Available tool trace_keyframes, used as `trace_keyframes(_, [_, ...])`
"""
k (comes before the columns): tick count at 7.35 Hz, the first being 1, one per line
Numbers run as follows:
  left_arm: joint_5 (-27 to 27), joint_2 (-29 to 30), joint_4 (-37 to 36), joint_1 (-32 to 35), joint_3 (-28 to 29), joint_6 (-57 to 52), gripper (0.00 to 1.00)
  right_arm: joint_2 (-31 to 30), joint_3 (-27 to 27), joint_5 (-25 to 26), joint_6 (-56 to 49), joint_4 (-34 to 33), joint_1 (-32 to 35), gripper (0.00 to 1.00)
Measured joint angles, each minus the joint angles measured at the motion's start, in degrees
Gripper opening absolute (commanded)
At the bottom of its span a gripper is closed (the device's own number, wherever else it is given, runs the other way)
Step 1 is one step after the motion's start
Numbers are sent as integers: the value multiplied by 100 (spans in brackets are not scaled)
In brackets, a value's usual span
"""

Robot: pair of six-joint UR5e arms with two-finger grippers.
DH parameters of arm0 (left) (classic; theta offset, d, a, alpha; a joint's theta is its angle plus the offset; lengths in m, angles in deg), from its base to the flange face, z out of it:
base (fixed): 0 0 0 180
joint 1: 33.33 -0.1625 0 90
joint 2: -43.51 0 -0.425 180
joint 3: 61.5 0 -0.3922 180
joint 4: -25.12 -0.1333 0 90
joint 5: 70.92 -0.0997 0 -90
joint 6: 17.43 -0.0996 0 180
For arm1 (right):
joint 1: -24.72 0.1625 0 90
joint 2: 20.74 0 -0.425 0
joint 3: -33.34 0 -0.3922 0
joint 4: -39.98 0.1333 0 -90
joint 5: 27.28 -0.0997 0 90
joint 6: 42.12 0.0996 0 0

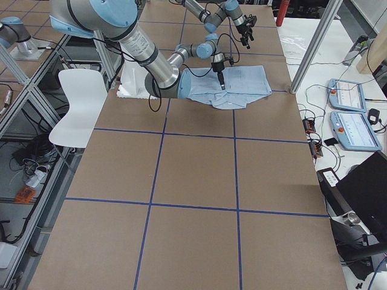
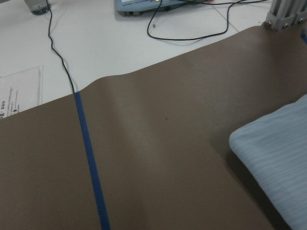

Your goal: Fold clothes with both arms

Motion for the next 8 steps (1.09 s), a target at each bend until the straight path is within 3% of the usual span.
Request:
trace_keyframes(4, [1,-3,0,0,3,0,100,-62,85,-6,-123,-259,10,100])
trace_keyframes(8, [-4,-3,0,0,9,0,100,-285,684,-38,-351,-999,107,100])
